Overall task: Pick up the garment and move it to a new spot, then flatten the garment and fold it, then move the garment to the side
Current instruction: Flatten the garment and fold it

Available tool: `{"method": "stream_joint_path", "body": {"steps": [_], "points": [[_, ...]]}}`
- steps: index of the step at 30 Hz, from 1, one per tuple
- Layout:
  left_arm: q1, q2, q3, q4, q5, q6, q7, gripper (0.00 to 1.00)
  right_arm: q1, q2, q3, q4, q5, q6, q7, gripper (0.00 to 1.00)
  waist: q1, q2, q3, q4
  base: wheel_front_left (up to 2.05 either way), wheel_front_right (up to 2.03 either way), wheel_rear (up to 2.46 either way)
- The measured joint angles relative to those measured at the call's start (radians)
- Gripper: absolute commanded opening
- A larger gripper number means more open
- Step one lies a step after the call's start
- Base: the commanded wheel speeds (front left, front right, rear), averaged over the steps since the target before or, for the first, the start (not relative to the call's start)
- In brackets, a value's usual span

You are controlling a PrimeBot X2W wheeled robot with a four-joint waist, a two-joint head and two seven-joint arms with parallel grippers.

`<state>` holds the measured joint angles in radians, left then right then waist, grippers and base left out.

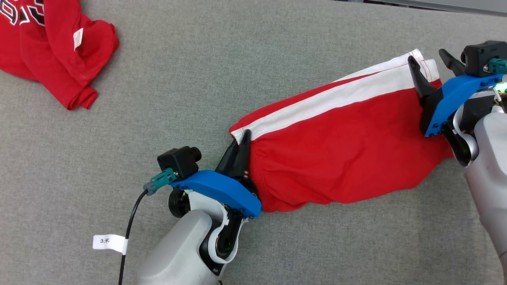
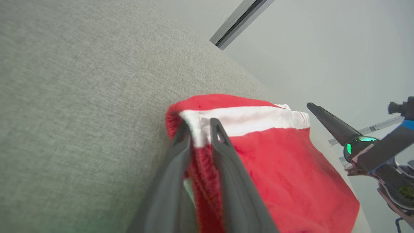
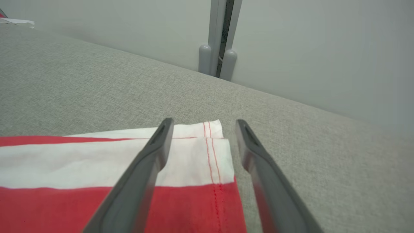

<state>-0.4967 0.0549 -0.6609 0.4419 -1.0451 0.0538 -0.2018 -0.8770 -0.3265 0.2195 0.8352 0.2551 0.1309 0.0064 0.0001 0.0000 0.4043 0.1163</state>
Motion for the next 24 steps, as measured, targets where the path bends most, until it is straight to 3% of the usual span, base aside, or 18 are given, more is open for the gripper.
{"method": "stream_joint_path", "body": {"steps": [4, 13, 19, 24], "points": [[0.031, 0.019, -0.01, -0.034, 0.0, 0.014, 0.02, 1.0, -0.012, -0.022, 0.039, 0.036, 0.036, 0.0, -0.025, 1.0, 0.0, 0.0, -0.017, -0.005, 0.0, 0.0, 0.0], [0.123, 0.182, 0.006, -0.192, 0.075, 0.076, -0.011, 1.0, 0.021, -0.085, 0.136, 0.07, 0.141, 0.0, -0.051, 1.0, -0.0002, 0.0, -0.1, -0.013, 0.0, 0.0, 0.0], [0.153, 0.292, 0.085, -0.259, 0.175, 0.155, -0.049, 1.0, 0.093, -0.111, 0.18, 0.09, 0.226, 0.0, 0.054, 1.0, -0.0003, 0.0, -0.156, -0.02, 0.0, 0.0, 0.0], [0.186, 0.328, 0.137, -0.296, 0.253, 0.201, -0.058, 1.0, 0.141, -0.118, 0.206, 0.094, 0.288, 0.0, 0.134, 1.0, -0.0003, 0.0, -0.162, -0.02, 0.0, 0.0, 0.0]]}}
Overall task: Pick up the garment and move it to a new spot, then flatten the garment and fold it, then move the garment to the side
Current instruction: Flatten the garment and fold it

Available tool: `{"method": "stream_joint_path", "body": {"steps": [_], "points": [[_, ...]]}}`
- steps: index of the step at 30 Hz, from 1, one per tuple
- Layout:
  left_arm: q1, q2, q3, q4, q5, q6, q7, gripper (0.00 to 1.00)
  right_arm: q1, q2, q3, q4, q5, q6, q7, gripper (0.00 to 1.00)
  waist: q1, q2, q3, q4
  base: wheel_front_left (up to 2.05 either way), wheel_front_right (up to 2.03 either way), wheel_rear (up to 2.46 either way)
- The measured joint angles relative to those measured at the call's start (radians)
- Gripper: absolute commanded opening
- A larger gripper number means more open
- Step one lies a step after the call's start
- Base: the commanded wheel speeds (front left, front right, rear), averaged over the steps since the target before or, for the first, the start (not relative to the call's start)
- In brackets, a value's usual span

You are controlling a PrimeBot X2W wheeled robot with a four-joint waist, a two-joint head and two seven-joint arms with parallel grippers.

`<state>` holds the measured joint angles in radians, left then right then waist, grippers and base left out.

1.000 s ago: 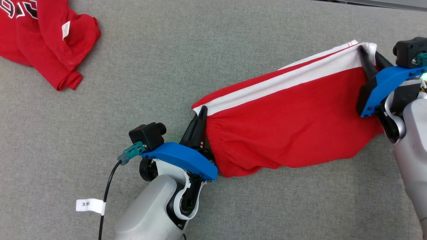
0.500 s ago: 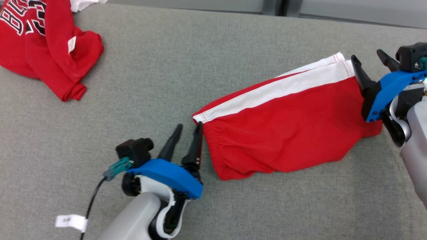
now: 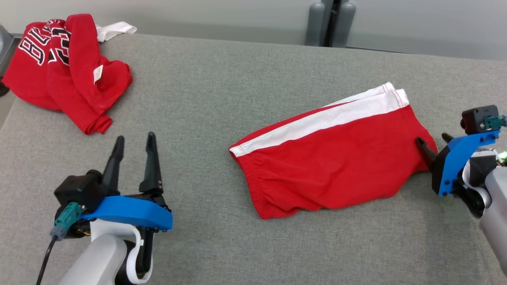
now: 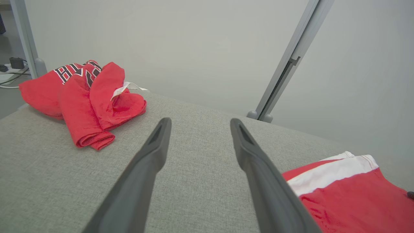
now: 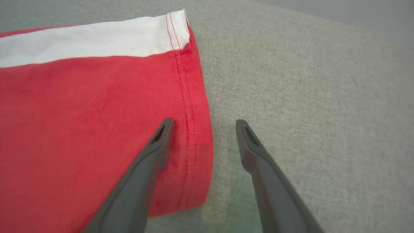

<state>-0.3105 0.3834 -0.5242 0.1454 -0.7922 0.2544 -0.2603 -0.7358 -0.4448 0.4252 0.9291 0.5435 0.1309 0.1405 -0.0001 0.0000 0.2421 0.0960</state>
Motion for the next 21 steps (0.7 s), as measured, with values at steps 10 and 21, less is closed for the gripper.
{"method": "stream_joint_path", "body": {"steps": [10, 21], "points": [[0.047, -0.033, 0.071, -0.028, 0.06, 0.006, -0.001, 1.0, -0.008, 0.024, 0.005, 0.037, 0.041, 0.0, 0.031, 0.4, 0.0, 0.0, 0.03, 0.022, 0.0, 0.0, 0.0], [0.076, -0.097, 0.089, -0.011, 0.118, -0.045, -0.002, 1.0, 0.001, 0.063, 0.011, 0.025, 0.082, 0.0, -0.096, 0.0, 0.0001, 0.0, 0.004, -0.019, 0.0, 0.0, 0.0]]}}
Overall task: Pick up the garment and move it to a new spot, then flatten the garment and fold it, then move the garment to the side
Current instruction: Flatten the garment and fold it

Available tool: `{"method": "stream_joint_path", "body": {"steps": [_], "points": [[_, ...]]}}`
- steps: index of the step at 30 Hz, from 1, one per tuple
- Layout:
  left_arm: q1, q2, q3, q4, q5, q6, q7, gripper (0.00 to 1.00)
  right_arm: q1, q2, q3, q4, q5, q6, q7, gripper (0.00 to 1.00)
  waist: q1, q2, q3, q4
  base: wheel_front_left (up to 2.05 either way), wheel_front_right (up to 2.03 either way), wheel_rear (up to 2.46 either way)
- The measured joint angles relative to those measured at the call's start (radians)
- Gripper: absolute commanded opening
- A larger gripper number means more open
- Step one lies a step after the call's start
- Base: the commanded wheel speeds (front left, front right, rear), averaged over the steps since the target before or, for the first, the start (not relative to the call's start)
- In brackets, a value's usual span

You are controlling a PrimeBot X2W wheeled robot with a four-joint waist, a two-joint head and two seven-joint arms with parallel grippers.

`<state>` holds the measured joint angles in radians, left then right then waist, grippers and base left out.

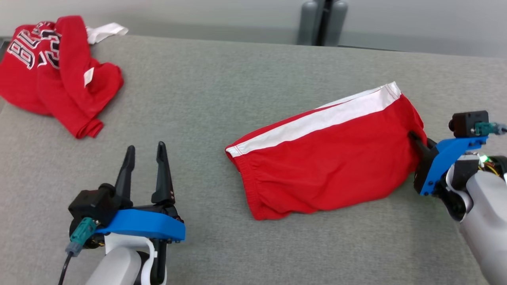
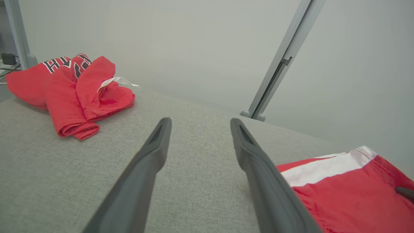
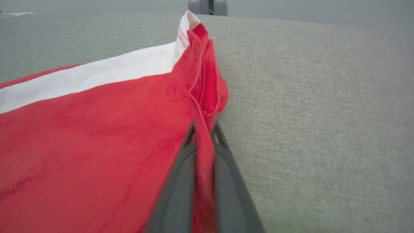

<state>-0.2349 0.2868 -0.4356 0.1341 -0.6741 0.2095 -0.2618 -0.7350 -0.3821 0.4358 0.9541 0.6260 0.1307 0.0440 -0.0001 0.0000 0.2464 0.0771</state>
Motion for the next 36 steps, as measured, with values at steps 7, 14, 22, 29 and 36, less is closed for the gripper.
{"method": "stream_joint_path", "body": {"steps": [7, 14, 22, 29, 36], "points": [[0.043, -0.038, 0.03, 0.026, 0.055, -0.035, 0.0, 1.0, 0.106, 0.035, -0.039, -0.02, 0.021, 0.0, -0.151, 0.0, 0.0, 0.0, -0.046, -0.076, 0.0, 0.0, 0.0], [0.095, -0.06, 0.048, 0.06, 0.11, -0.063, 0.0, 1.0, 0.251, 0.104, -0.121, -0.019, 0.014, 0.0, -0.263, 0.0, 0.0, 0.0, -0.104, -0.156, 0.0, 0.0, 0.0], [0.112, -0.086, 0.052, 0.081, 0.139, -0.087, 0.0, 1.0, 0.345, 0.158, -0.248, -0.061, -0.035, 0.0, -0.298, 0.0, 0.0, 0.0, -0.146, -0.174, 0.0, 0.0, 0.0], [0.119, -0.097, 0.063, 0.092, 0.154, -0.101, 0.0, 1.0, 0.317, 0.215, -0.289, -0.127, -0.154, 0.0, -0.29, 0.0, 0.0, 0.0, -0.148, -0.137, 0.0, 0.0, 0.0], [0.119, -0.114, 0.065, 0.101, 0.165, -0.115, 0.0, 1.0, 0.22, 0.31, -0.195, -0.22, -0.233, 0.0, -0.197, 0.0, 0.0, 0.0, -0.143, -0.085, 0.0, 0.0, 0.0]]}}
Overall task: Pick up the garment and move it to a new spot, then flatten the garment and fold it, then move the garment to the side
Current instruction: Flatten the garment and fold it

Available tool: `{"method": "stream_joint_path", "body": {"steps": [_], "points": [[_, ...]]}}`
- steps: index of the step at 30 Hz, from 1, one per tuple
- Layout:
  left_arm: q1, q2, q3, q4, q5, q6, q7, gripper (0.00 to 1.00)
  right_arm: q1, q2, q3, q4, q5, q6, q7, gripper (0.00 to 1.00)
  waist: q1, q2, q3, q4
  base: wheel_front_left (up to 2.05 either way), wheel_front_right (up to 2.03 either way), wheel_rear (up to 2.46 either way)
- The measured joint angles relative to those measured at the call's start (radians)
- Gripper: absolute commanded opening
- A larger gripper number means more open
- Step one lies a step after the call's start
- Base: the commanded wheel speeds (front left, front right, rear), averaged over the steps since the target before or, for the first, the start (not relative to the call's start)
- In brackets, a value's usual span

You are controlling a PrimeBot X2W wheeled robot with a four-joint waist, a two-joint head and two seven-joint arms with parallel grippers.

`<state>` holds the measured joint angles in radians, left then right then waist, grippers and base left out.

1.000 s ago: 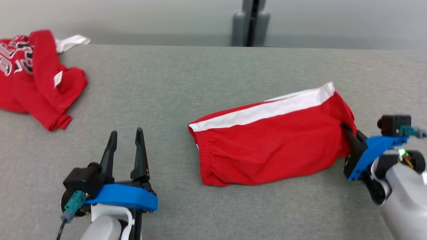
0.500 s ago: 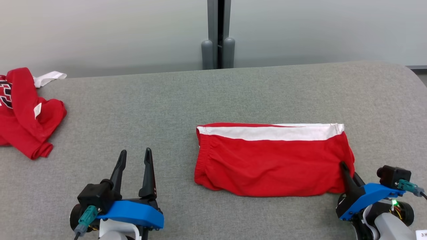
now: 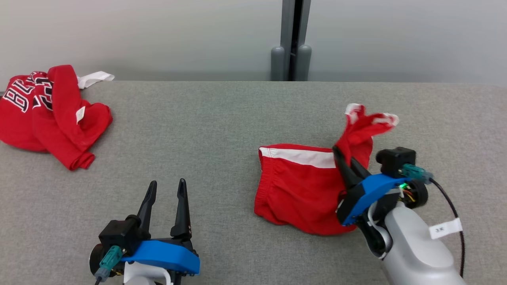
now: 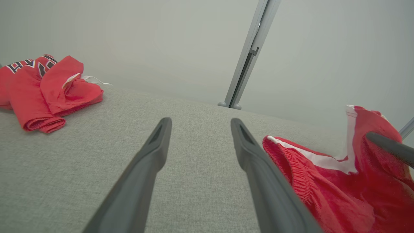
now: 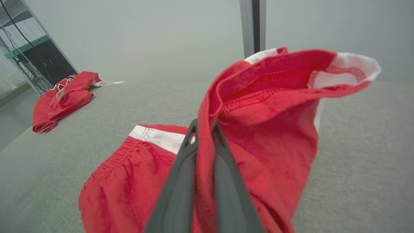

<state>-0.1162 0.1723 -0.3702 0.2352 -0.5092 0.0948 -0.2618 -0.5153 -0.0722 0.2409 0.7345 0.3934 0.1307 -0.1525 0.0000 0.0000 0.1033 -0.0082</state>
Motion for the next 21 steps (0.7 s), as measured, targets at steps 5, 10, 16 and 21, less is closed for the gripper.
{"method": "stream_joint_path", "body": {"steps": [5, 10, 16, 21], "points": [[-0.005, -0.014, 0.003, 0.007, 0.008, -0.009, 0.0, 1.0, -0.031, 0.02, 0.151, -0.012, -0.015, 0.0, 0.072, 0.0, 0.0, 0.0, 0.006, 0.041, 0.0, 0.0, 0.0], [-0.005, -0.02, 0.016, 0.013, 0.014, -0.016, 0.0, 1.0, -0.025, 0.024, 0.287, -0.027, 0.063, 0.0, 0.106, 0.0, 0.0, 0.0, 0.014, 0.07, 0.0, 0.0, 0.0], [0.002, -0.027, 0.032, 0.019, 0.024, -0.025, 0.0, 1.0, -0.028, 0.023, 0.338, 0.011, 0.075, 0.0, 0.09, 0.49, 0.0, 0.0, 0.009, 0.073, 0.0, 0.0, 0.0], [0.009, -0.034, 0.034, 0.026, 0.03, -0.031, 0.0, 1.0, -0.027, 0.023, 0.376, 0.007, 0.095, 0.0, 0.048, 1.0, 0.0, 0.0, -0.001, 0.063, 0.0, 0.0, 0.0]]}}
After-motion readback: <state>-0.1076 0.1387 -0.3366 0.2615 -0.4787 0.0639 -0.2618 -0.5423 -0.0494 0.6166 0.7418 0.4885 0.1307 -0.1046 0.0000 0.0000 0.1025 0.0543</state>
